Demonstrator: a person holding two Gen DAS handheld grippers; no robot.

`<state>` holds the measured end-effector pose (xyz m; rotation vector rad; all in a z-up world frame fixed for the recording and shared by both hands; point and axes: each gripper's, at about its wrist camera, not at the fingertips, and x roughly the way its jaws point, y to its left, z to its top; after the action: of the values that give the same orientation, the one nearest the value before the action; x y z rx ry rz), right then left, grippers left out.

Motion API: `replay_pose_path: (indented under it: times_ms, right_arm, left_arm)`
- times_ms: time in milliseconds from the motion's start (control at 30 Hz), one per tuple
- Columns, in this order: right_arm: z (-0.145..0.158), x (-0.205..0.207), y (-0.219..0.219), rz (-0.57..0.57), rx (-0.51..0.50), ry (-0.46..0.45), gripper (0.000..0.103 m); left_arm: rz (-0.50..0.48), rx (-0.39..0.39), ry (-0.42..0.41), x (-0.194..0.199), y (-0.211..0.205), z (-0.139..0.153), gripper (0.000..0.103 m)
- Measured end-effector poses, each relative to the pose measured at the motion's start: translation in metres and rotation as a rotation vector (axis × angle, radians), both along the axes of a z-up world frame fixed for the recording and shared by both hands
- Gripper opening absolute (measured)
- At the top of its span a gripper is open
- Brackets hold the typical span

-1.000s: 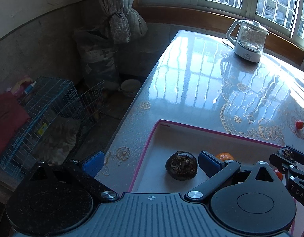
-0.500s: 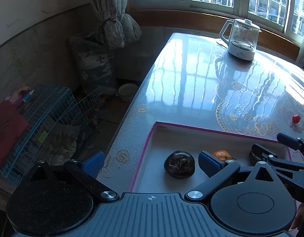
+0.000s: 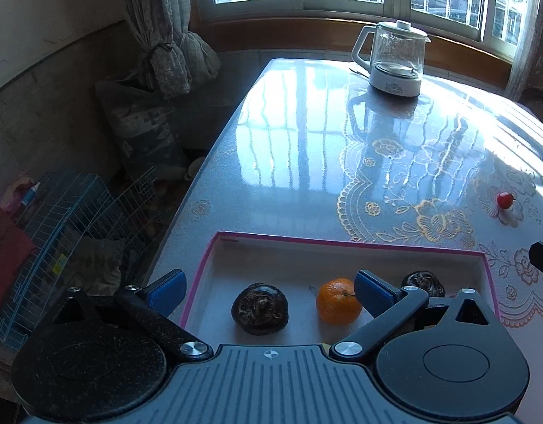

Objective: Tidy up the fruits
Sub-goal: 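Reach the left tool to the cherry tomato on the table and grasp it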

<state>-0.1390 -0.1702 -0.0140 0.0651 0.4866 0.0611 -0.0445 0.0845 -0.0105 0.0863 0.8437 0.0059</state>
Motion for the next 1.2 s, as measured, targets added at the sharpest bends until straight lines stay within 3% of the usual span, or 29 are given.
replay_pose_path:
  times_ms: [300,467,600,767,933,967,1000,1033,1200]
  right_arm:
    - [0.004,-0.035,-0.057,-0.164,0.026,-0.026,0.083]
    - [0.003,-0.052,-0.093,-0.252,0.032,-0.040,0.092]
    - [-0.001,-0.065,-0.121,-0.309,0.042,-0.038,0.092]
    - [-0.003,-0.077,-0.152,-0.355,0.062,-0.034,0.092]
    - [-0.005,-0.085,-0.178,-0.378,0.083,-0.037,0.092]
    - [-0.006,-0.085,-0.181,-0.381,0.089,-0.039,0.092]
    - [-0.007,-0.086,-0.186,-0.384,0.099,-0.043,0.092]
    - [-0.008,-0.086,-0.189,-0.385,0.108,-0.045,0.092]
    - [-0.016,-0.084,-0.203,-0.359,0.157,-0.043,0.092]
  left_arm:
    - [-0.072,-0.007,-0.026,0.019,-0.058,0.011,0.101]
    - [-0.189,-0.019,-0.090,0.038,-0.140,0.015,0.101]
    - [-0.290,-0.007,-0.128,0.051,-0.215,0.002,0.101]
    - [-0.333,-0.013,-0.155,0.064,-0.274,-0.019,0.100]
    - [-0.322,0.006,-0.198,0.071,-0.296,-0.040,0.100]
    - [-0.313,0.008,-0.204,0.071,-0.296,-0.043,0.099]
    - [-0.299,0.012,-0.205,0.074,-0.296,-0.047,0.089]
    - [-0.289,0.021,-0.189,0.079,-0.299,-0.053,0.086]
    - [-0.262,0.061,-0.173,0.084,-0.310,-0.069,0.085]
